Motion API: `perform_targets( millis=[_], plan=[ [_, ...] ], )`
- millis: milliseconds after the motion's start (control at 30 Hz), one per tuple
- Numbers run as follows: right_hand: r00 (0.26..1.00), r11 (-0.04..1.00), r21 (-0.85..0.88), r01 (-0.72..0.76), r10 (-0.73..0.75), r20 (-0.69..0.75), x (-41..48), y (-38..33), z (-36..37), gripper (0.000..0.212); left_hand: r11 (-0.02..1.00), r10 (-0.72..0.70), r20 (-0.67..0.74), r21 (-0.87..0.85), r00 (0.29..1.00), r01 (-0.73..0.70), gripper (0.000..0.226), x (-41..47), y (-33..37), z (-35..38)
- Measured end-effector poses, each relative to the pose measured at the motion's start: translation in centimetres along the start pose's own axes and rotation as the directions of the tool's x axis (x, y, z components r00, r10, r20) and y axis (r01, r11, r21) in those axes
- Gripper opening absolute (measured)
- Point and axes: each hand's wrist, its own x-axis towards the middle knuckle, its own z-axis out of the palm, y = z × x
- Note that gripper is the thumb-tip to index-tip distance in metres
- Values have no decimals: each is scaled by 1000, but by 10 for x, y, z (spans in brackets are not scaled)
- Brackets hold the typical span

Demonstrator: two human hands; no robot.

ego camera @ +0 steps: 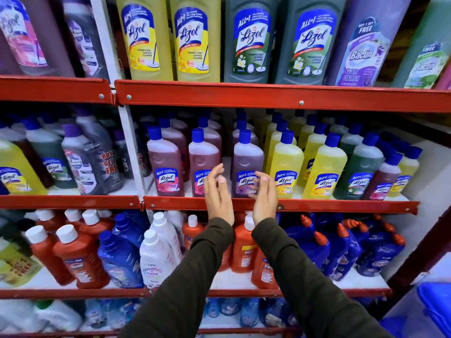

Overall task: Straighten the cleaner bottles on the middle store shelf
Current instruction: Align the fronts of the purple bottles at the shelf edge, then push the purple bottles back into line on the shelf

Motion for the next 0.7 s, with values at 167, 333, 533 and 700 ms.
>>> perform_targets(
  millis=[167, 333, 533, 700],
  plan=[
    [964, 997, -24, -70, 74, 256, -16, -8, 34, 41, 999, 24, -119, 49, 993, -18, 52, 17, -1, -29],
    [904, 980, -169, -110, 169, 392, -16, -7, 67, 78, 982, -189, 95, 16, 977, 188, 59, 35, -4, -53],
    [889, 979, -114, -167, 200, 412, -19, -2, 70, 64, 967, -233, 199, -62, 952, 249, 59, 46, -15, -66],
    [900, 973, -142, -181, 223, 376, -21, 0, 67, 75, 971, -219, 219, -45, 951, 234, 53, 50, -15, -67]
  ],
)
